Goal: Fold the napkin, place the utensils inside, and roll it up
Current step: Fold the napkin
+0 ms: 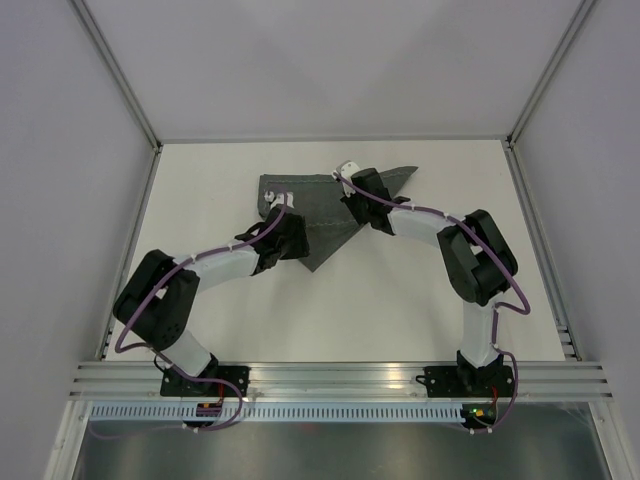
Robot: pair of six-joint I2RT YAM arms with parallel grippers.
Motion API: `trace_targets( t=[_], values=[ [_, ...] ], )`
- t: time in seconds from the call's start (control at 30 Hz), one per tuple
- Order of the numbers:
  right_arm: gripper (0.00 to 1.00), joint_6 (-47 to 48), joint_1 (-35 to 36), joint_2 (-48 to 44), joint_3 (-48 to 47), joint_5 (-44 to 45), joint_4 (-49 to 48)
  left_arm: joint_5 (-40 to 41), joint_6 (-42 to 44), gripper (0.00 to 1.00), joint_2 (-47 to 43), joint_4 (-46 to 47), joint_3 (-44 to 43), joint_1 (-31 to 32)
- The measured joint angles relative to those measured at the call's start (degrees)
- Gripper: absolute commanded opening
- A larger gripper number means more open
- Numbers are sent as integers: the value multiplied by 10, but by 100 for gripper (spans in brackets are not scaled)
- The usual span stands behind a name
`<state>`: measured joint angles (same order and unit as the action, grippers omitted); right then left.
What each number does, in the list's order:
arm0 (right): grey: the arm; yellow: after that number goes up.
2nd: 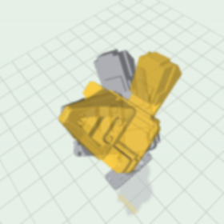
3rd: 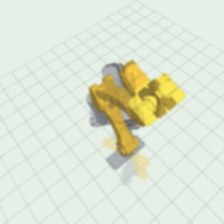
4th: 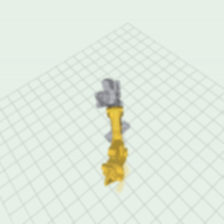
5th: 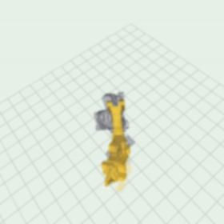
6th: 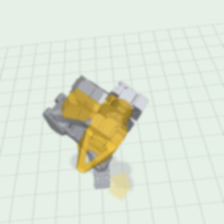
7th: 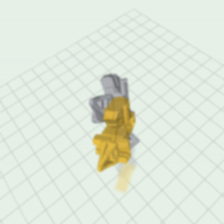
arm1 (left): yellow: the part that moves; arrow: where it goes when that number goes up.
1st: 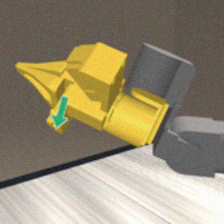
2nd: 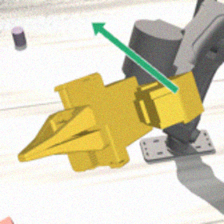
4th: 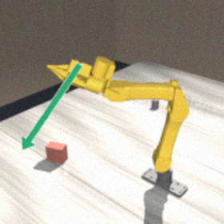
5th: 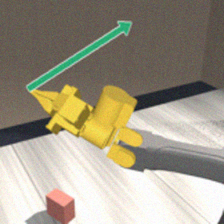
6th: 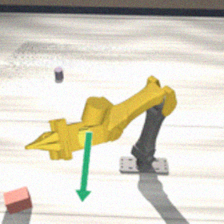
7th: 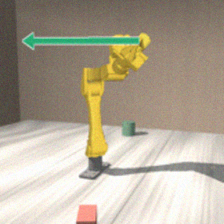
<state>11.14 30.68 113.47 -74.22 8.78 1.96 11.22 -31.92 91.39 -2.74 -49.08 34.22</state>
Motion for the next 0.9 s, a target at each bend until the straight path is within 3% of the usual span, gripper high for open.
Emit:
trace_targets(
  t=[0.2,0.27,0.5,0.9],
  values=[
    [1,-3,-3,8,-7,-1,2,-10,0,55,21,7,-1,0],
    [6,-4,-4,12,-9,-2,3,-11,0,55,25,12,-2,0],
    [39,-7,-12,20,-20,-2,9,-13,0,55,28,21,-2,0],
    [59,-39,-59,20,-79,-29,58,-19,0,55,28,28,-10,0]
  ],
)
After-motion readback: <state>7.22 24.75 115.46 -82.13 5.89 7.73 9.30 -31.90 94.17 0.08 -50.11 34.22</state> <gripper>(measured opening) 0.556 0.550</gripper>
